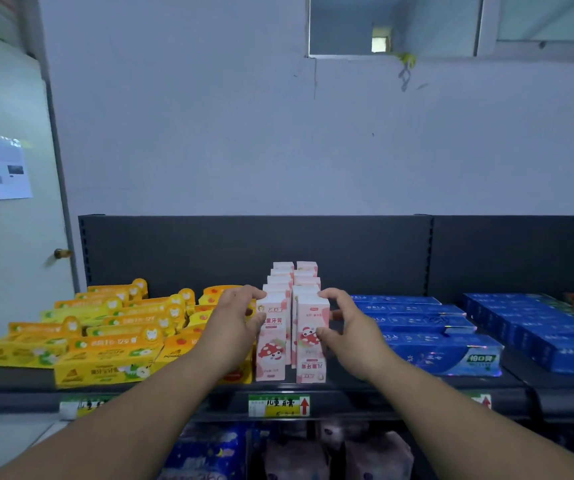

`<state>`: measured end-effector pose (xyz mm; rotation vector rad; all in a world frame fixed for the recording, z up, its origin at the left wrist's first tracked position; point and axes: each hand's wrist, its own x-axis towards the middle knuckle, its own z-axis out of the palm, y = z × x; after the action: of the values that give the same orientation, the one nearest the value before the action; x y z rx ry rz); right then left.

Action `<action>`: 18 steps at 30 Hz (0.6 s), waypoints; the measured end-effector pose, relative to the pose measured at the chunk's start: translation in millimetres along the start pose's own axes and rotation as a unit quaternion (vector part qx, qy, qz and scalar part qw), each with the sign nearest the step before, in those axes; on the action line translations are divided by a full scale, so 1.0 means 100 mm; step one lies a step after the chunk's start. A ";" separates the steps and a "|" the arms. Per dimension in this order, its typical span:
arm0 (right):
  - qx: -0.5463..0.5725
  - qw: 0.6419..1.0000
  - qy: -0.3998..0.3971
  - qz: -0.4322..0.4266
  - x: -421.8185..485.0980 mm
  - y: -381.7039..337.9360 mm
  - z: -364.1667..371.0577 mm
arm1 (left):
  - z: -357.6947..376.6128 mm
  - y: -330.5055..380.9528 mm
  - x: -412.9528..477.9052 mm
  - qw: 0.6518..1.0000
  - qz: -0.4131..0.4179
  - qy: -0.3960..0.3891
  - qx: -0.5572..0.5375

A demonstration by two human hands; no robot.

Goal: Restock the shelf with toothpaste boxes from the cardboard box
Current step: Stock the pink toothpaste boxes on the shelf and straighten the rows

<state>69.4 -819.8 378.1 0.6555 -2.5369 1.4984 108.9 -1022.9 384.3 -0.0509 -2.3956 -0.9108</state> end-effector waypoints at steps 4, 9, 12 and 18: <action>-0.035 0.999 -0.014 0.010 -0.02 0.01 0.04 | 0.00 -0.01 0.02 0.999 -0.019 -0.035 -0.026; -0.075 0.997 -0.016 0.008 -0.02 0.01 0.06 | 0.02 0.03 0.02 0.996 -0.035 -0.058 -0.064; -0.073 0.997 -0.015 0.004 -0.03 0.01 0.07 | 0.06 0.08 -0.01 0.995 -0.032 -0.059 -0.078; -0.089 0.996 -0.003 -0.009 -0.04 0.03 0.02 | 0.04 0.06 0.00 0.998 -0.021 -0.057 -0.022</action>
<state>72.4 -819.0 373.4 0.6538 -2.6219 1.2460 108.4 -1015.5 385.3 -0.0717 -2.4900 -1.0049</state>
